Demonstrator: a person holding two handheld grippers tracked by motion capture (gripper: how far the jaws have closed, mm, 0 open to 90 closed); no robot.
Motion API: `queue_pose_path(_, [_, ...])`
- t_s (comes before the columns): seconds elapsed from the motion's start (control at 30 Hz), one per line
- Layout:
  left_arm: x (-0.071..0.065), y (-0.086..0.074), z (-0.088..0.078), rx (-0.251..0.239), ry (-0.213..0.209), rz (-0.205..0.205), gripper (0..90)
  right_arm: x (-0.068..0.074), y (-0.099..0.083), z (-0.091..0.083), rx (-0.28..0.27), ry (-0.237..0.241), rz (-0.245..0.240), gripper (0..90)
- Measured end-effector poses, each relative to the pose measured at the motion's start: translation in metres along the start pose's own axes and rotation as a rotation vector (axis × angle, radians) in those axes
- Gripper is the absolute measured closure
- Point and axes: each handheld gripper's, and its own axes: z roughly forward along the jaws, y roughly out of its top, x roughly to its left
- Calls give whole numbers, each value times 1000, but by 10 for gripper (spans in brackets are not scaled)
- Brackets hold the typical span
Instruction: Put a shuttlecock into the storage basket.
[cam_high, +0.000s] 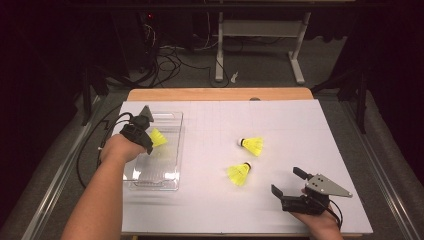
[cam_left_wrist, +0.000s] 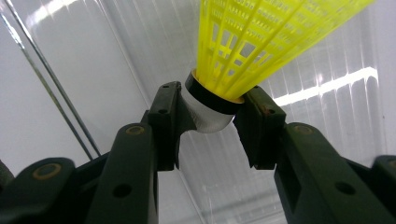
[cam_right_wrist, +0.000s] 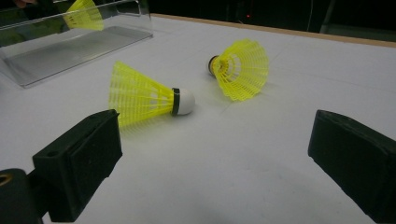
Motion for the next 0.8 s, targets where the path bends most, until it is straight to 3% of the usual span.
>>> queue_pose_path(0.63, [-5,3,7,22,53,4,621,0,0,-2,-8,3,-1,35])
queue_pose_path(0.67, [-9,2,11,-30,62,-56,620,0,0,-2,-9,3,-1,35])
queue_pose_path(0.73, [-11,2,13,-45,70,-73,620,0,0,-2,-9,3,1,35])
queue_pose_path(0.77, [-6,4,7,29,67,4,620,0,0,-2,-9,3,1,35])
queue_pose_path(0.8, [-6,4,7,28,66,3,620,0,0,-2,-9,3,0,35])
